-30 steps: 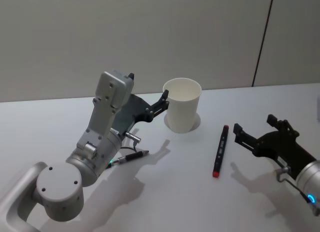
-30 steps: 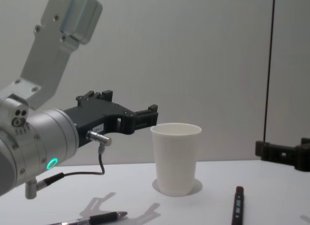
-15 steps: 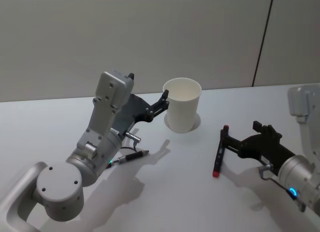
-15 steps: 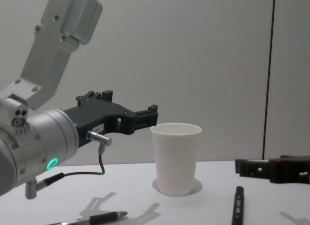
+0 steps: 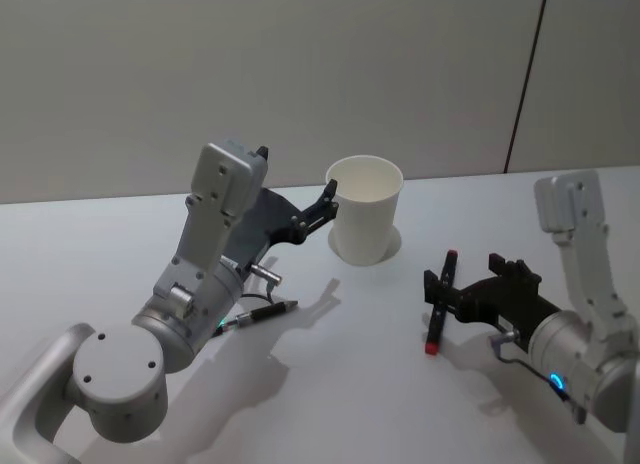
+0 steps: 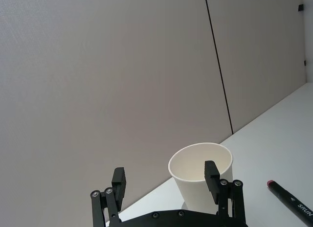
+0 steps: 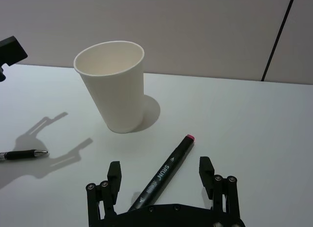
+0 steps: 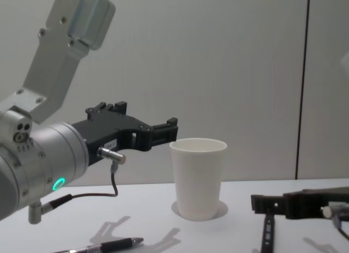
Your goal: Place the pen into the pen holder.
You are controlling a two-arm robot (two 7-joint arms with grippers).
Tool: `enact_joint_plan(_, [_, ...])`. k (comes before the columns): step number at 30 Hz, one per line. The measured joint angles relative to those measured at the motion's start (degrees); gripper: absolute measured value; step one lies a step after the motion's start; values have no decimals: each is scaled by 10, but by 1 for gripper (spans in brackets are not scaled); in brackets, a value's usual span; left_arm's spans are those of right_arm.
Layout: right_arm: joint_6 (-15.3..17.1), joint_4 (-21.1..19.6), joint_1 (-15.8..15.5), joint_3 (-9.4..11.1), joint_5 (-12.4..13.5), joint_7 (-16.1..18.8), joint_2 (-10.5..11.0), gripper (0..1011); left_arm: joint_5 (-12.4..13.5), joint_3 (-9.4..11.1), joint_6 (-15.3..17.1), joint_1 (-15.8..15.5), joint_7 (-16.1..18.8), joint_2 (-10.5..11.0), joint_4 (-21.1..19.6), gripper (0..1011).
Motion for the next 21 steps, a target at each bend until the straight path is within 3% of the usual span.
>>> enact_joint_plan(21, [10,37,12,-21,-37,-16,-35,1002,0,0,0,0,0,0,0,1001])
